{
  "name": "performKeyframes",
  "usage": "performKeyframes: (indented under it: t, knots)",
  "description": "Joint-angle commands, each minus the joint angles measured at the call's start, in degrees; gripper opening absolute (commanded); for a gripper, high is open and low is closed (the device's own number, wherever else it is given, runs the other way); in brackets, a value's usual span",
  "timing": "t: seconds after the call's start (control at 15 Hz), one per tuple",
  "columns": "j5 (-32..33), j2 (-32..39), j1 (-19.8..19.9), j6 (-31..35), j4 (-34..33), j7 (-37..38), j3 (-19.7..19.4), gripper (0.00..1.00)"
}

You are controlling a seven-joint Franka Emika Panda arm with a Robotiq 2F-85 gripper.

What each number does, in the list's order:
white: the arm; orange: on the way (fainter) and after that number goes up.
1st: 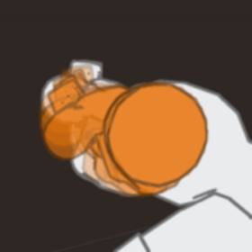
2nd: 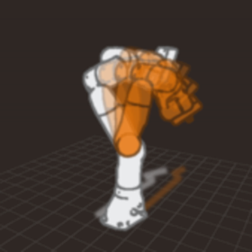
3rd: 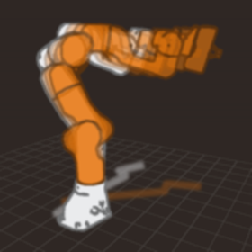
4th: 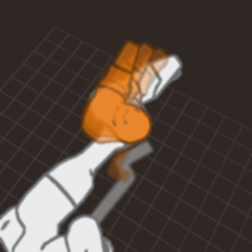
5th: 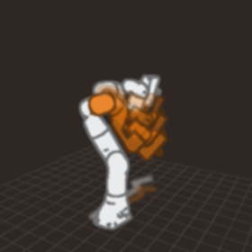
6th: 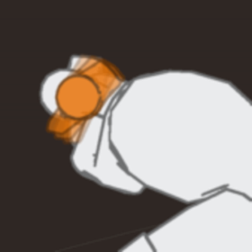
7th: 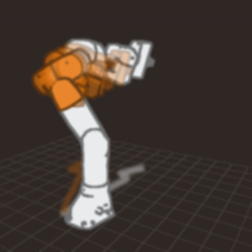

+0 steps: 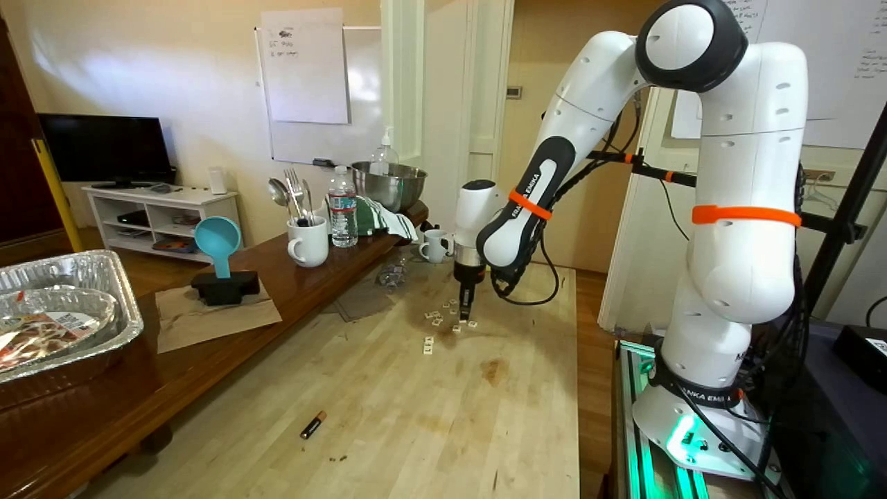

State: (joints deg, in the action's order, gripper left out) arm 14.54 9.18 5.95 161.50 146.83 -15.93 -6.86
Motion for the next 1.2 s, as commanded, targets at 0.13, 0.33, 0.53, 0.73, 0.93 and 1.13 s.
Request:
performKeyframes:
  t: [0.13, 0.33, 0.53, 0.73, 0.93, 1.13]
  knots:
    - [-0.69, 2.90, -0.07, 0.49, -1.64, -0.28, 1.06, 0.00]
    - [-1.54, 3.30, -0.24, 0.32, -2.30, -0.57, 2.12, 0.00]
    - [-2.32, 3.76, -0.42, 0.06, -2.91, -0.78, 3.31, 0.00]
    - [-2.38, 4.12, -0.89, -0.98, -3.41, -0.29, 4.08, 0.00]
    - [-2.09, 4.59, -1.43, -1.01, -3.81, 0.79, 4.34, 0.00]
    - [-3.61, 4.85, -1.60, -1.00, -4.34, 1.40, 5.06, 0.00]
